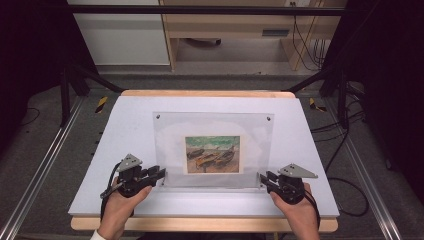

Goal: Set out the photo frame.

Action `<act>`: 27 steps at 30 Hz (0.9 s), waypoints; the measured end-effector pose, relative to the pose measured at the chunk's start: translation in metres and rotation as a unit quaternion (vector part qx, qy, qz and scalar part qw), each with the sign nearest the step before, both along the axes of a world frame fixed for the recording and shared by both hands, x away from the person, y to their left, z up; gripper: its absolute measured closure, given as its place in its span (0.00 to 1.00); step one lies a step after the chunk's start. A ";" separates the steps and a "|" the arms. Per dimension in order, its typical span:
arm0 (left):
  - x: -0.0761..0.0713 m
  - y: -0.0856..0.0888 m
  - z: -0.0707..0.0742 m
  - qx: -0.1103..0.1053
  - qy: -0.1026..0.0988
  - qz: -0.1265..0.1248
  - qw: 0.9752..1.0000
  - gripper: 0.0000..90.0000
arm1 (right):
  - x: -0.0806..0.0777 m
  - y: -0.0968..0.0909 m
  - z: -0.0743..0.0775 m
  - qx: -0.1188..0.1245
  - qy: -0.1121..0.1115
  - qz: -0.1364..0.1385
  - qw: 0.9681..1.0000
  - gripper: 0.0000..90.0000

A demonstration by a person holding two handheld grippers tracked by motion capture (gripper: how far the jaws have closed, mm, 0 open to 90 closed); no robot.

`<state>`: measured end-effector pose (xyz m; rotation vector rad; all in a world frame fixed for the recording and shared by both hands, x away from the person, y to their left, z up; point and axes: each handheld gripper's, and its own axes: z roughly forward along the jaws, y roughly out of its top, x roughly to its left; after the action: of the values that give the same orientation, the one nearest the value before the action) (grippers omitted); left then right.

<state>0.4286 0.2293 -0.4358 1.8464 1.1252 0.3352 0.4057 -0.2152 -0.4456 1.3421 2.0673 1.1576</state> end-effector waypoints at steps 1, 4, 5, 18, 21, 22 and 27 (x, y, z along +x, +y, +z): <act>0.000 0.000 0.000 0.000 0.000 -0.001 1.000 0.75 | 0.000 0.000 0.000 0.000 0.001 0.001 1.000 0.78; -0.002 0.001 -0.001 0.001 -0.001 -0.005 1.000 0.75 | -0.002 0.000 -0.001 0.000 0.002 0.002 1.000 0.78; -0.002 0.001 -0.001 0.001 -0.001 -0.007 1.000 0.75 | -0.002 0.000 -0.001 0.001 0.003 0.000 1.000 0.78; -0.007 0.002 -0.003 0.004 0.002 -0.014 1.000 0.75 | -0.007 0.000 -0.003 0.001 0.007 0.002 1.000 0.78; -0.008 0.002 -0.004 0.005 0.002 -0.017 1.000 0.75 | -0.008 0.000 -0.003 -0.003 0.007 0.003 1.000 0.78; -0.009 0.002 -0.004 0.005 0.003 -0.017 1.000 0.75 | -0.008 0.000 -0.004 -0.006 0.006 0.005 1.000 0.78; -0.013 0.001 -0.005 0.016 0.002 -0.023 1.000 0.74 | -0.011 0.000 -0.005 -0.009 0.013 0.009 1.000 0.78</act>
<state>0.4160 0.2306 -0.4412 1.8988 1.0837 0.3229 0.3949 -0.2151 -0.4506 1.3389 2.1067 1.1335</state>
